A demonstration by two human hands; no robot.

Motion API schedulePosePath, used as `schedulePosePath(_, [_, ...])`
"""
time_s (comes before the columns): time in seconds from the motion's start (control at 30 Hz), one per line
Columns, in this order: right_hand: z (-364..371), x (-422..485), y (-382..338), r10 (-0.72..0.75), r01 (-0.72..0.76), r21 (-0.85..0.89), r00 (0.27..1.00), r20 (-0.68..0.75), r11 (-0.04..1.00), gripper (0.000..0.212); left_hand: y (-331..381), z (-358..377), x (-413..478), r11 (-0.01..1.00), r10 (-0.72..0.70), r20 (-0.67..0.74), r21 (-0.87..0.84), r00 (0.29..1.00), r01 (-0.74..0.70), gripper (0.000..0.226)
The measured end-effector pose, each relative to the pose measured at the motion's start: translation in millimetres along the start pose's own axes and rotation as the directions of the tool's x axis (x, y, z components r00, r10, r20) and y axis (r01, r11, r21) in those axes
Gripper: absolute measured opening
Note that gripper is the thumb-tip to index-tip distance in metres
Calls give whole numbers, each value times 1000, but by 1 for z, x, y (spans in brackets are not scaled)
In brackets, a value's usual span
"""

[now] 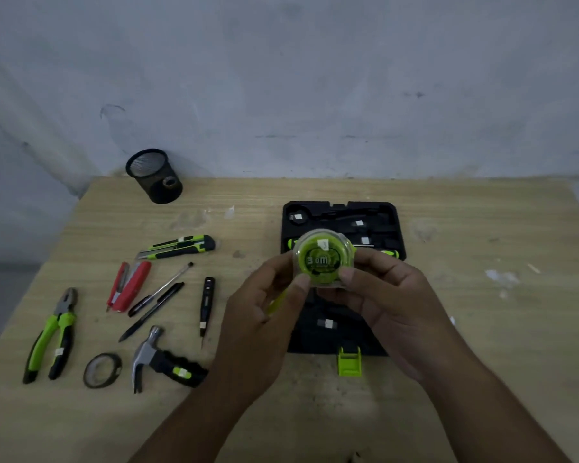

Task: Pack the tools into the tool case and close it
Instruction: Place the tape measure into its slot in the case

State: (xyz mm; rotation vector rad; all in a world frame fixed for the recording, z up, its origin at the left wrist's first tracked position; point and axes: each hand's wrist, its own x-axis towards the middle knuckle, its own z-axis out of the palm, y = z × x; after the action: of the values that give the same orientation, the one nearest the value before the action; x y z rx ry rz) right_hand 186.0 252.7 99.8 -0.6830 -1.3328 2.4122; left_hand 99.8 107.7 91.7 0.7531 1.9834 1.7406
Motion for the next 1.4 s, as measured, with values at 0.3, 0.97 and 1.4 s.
schedulePosePath(0.3, [-36, -14, -6, 51, -50, 23, 996, -69, 998, 38, 4, 20, 10, 973, 69, 118, 211, 991, -93, 12])
schedulePosePath(0.97, [-175, 6, 24, 46, -98, -174, 957, -285, 980, 33, -83, 106, 72, 479, 228, 440, 726, 868, -494, 19])
schedulePosePath(1.4, [-180, 27, 51, 75, -78, -20, 990, -122, 997, 44, -96, 115, 57, 851, 67, 197, 501, 978, -159, 18])
